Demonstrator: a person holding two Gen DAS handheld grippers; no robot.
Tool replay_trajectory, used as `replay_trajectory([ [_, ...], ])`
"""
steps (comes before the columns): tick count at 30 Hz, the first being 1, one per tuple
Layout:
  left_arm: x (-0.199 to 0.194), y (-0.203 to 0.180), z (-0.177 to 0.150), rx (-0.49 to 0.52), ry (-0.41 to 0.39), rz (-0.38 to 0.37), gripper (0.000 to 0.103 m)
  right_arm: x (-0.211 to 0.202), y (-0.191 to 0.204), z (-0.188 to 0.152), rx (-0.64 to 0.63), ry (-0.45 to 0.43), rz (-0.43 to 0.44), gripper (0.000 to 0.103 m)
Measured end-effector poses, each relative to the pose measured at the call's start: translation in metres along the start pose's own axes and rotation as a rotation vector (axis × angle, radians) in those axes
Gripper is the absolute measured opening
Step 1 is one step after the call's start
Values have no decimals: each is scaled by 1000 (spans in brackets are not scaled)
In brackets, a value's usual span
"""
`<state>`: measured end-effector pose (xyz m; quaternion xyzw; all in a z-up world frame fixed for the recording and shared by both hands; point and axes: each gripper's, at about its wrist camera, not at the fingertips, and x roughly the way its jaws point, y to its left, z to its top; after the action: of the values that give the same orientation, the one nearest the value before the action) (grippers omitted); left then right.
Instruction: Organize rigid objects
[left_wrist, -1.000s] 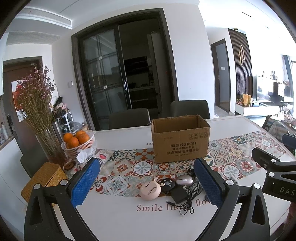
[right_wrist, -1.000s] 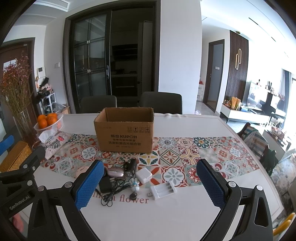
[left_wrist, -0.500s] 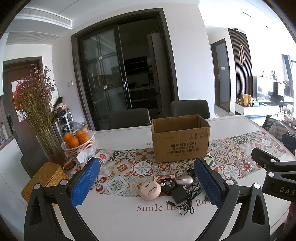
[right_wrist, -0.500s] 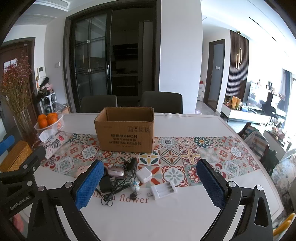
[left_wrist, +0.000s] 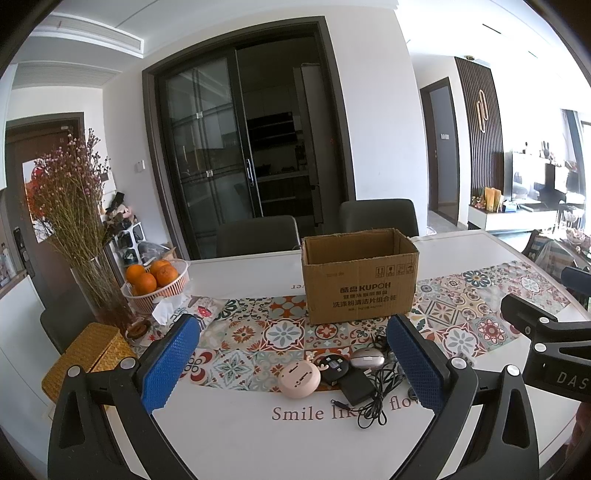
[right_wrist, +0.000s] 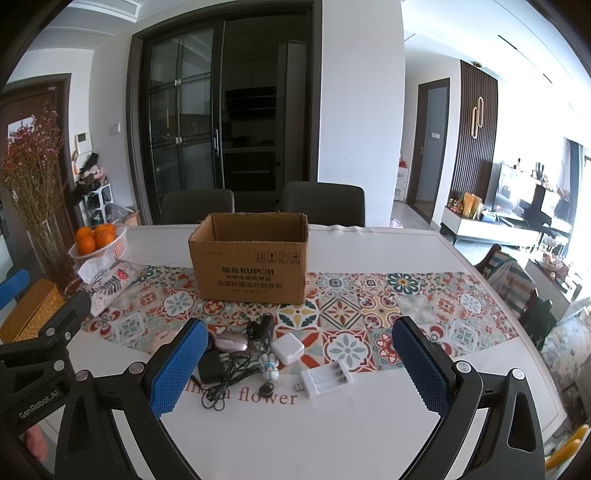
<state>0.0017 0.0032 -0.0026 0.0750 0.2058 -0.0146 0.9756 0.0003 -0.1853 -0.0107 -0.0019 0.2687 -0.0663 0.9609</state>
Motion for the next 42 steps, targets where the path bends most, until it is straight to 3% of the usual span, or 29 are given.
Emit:
replay_trajectory([
  [25,1,-3,-5,3,13,-6,103,1,2,-1,2,13,3,101],
  [42,49,11,-20,-30,159,27,103,52,17,-13,3,124,67,101],
])
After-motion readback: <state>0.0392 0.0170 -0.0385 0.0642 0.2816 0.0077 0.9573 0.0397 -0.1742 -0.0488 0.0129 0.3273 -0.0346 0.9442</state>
